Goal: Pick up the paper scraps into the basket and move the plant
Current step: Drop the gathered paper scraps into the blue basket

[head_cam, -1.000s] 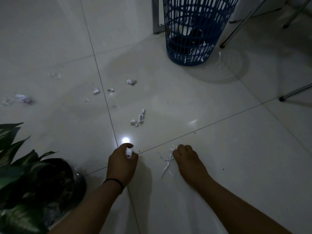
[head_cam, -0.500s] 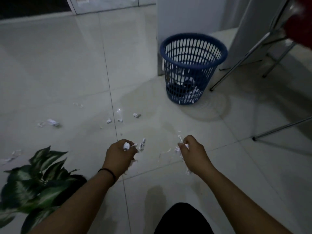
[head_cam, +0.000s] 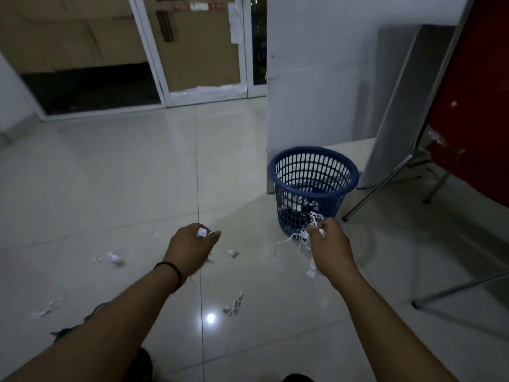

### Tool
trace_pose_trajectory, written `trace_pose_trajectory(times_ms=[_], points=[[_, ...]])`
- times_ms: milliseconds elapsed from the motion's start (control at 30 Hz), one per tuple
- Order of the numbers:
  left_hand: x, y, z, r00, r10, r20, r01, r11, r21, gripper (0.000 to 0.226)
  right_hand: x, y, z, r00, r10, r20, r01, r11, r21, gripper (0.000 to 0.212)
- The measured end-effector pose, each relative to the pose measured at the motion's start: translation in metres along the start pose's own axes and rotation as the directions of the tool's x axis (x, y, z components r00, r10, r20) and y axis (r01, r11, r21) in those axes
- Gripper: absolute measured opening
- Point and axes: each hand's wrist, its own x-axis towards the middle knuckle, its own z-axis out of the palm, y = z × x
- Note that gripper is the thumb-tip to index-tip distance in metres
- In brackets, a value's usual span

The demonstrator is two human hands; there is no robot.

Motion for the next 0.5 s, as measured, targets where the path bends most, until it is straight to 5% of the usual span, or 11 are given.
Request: trace_pose_trajectory(times_ms=[233,500], points=[[0.045,0.081,0.026,0.996,0.048,0.070,-0.035,0.984,-0.175,0.029,0.039,-0.014,-0.040,0.995,0.042,-0.092,-0.041,0.999,0.022,0.018],[0.150,0.145,0.121,0.984,-0.067,0.164,0.118,0.938,-0.325,0.017,0.165,-0.013,-0.064,0.988,0.060,-0.139,-0.052,0.997,0.065,0.013]])
